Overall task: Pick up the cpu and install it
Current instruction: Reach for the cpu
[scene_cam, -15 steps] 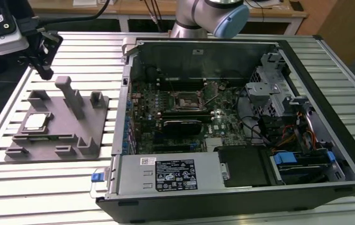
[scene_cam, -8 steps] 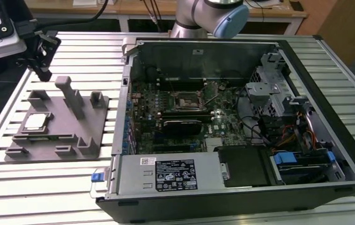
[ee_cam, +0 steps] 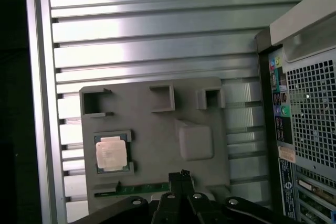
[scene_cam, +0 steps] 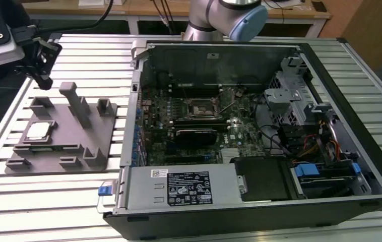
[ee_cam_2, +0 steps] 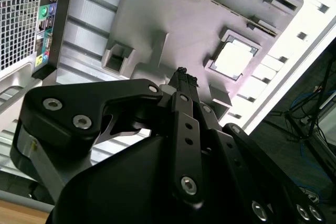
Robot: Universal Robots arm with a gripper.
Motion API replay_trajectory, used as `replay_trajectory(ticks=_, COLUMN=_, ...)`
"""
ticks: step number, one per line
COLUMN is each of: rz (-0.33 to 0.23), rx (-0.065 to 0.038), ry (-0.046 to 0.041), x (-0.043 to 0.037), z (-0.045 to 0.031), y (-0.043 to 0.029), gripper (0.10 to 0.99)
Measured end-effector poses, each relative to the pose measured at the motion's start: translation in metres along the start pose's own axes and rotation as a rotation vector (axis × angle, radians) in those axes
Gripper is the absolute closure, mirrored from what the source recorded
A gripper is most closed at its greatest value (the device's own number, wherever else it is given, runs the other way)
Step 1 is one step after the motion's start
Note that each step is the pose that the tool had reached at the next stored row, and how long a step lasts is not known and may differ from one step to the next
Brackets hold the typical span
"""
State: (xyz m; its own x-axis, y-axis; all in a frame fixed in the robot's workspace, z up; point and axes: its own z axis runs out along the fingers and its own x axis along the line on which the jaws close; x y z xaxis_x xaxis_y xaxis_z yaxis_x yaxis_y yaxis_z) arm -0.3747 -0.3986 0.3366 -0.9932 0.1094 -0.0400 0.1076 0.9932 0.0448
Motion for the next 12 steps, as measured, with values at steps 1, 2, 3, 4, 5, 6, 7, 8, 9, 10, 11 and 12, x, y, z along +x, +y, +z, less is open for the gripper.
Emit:
replay_trajectory(ticks=1, rz=0.0, rx=0.0, ry=0.0001, x=0.0011, z=0.0007, y=-0.0002, gripper=0.98)
replay_trajectory(ticks=2, rz=0.001, rx=0.0, ry=0.0, x=0.0023, z=0.0015, y=-0.0003, gripper=0.98)
replay_trajectory(ticks=3, rz=0.001, rx=0.0, ry=-0.0001, x=0.0033, z=0.0023, y=-0.0005, gripper=0.98)
replay_trajectory(ticks=4, rz=0.001, rx=0.0, ry=-0.0001, x=0.0043, z=0.0031, y=-0.0006, gripper=0.98)
replay_trajectory(ticks=5, rz=0.002, rx=0.0, ry=-0.0001, x=0.0054, z=0.0039, y=-0.0007, gripper=0.98)
replay_trajectory(ticks=6, rz=0.002, rx=0.0, ry=-0.0001, x=0.0064, z=0.0047, y=-0.0009, gripper=0.98)
replay_trajectory(ticks=7, rz=0.002, rx=0.0, ry=-0.0001, x=0.0075, z=0.0055, y=-0.0011, gripper=0.98)
replay_trajectory(ticks=8, rz=0.003, rx=0.0, ry=-0.0002, x=0.0085, z=0.0064, y=-0.0012, gripper=0.98)
replay_trajectory(ticks=9, rz=0.003, rx=0.0, ry=-0.0002, x=0.0096, z=0.0073, y=-0.0013, gripper=0.98)
replay_trajectory(ticks=10, rz=0.003, rx=0.0, ry=-0.0001, x=0.0106, z=0.0081, y=-0.0015, gripper=0.98)
replay_trajectory(ticks=11, rz=0.004, rx=0.0, ry=-0.0002, x=0.0118, z=0.0092, y=-0.0017, gripper=0.98)
replay_trajectory(ticks=12, rz=0.004, rx=0.0, ry=-0.0002, x=0.0129, z=0.0101, y=-0.0019, gripper=0.98)
